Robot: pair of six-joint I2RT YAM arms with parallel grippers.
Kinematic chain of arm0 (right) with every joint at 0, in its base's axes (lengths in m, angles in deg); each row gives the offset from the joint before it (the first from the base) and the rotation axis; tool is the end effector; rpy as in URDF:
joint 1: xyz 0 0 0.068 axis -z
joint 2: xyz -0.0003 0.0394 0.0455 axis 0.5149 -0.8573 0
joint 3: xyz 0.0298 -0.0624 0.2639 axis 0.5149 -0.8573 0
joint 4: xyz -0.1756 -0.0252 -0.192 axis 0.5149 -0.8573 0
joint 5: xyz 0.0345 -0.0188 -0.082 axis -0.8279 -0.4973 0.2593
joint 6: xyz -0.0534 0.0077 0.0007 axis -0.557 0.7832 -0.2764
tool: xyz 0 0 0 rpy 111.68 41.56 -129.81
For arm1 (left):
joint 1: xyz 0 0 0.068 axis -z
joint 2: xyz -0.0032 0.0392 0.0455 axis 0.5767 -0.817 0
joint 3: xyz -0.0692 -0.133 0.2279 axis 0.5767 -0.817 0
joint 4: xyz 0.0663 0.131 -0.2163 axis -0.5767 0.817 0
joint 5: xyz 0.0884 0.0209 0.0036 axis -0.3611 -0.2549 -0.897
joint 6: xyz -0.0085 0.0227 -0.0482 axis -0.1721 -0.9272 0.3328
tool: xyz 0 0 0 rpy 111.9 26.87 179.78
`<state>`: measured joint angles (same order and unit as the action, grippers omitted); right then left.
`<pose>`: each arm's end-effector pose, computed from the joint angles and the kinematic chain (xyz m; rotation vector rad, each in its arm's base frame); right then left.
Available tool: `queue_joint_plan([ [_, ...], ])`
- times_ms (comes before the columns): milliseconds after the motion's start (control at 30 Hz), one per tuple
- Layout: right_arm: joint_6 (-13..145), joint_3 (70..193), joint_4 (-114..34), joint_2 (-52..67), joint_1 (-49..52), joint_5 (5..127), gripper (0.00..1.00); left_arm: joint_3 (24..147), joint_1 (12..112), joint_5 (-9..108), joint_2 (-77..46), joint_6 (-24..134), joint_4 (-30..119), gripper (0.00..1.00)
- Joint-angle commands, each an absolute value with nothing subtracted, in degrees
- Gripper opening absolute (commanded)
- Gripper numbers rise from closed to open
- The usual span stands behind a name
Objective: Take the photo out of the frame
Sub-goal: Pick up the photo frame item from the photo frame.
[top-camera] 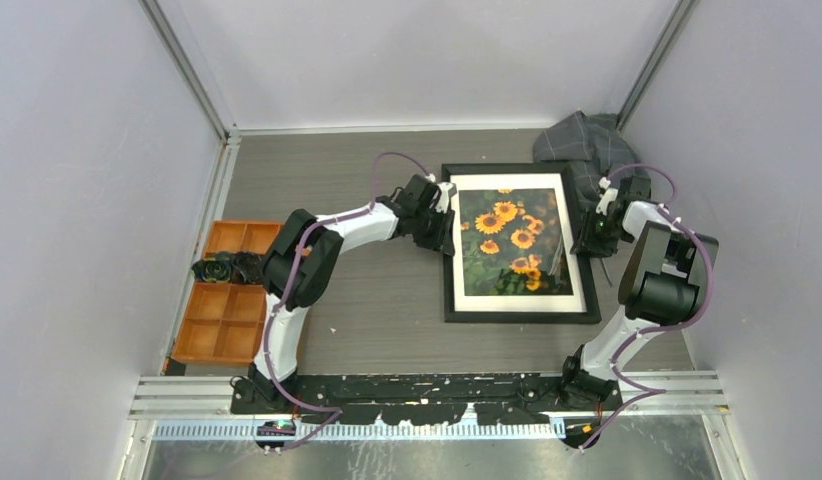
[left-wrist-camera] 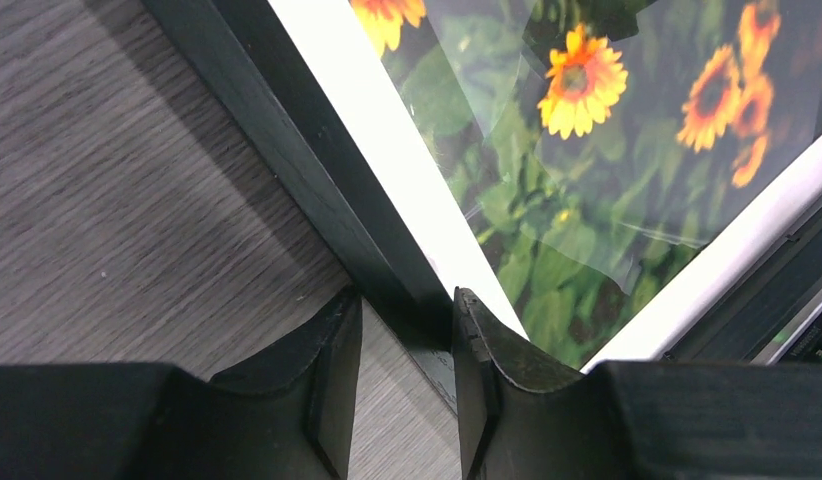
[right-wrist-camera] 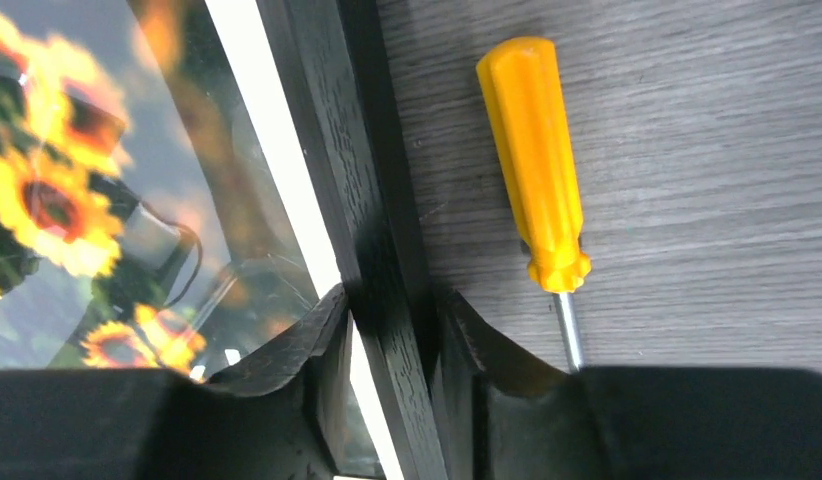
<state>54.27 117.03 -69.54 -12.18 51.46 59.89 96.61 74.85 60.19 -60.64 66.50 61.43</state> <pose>0.3161 -0.1091 0.1621 0.3103 2.7215 0.2074 0.3407 -0.2973 0.1580 0.5256 2.5623 -0.8457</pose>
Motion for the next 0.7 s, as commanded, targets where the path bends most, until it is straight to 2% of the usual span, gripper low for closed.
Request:
queue_joint_plan([
  [0, 54.9, 118.0, -68.5, -11.9, 51.5, 61.1, 0.27, 96.9, 76.3, 60.6, -64.3, 65.0, 65.5, 0.27],
  [133, 55.1, 117.7, -67.8, -8.3, 51.5, 61.5, 0.19, 98.3, 75.9, 61.0, -63.4, 64.8, 66.8, 0.15],
  [233, 55.2, 117.8, -67.6, -4.9, 51.4, 61.5, 0.16, 99.8, 75.7, 61.3, -61.8, 64.1, 68.2, 0.08],
  [400, 55.1, 118.5, -68.9, 0.5, 50.0, 61.0, 0.09, 102.2, 75.3, 61.1, -57.9, 62.7, 69.5, 0.06],
  [667, 55.6, 118.9, -71.6, 3.7, 45.1, 62.5, 0.09, 101.5, 75.0, 62.1, -54.1, 62.9, 69.1, 0.06],
])
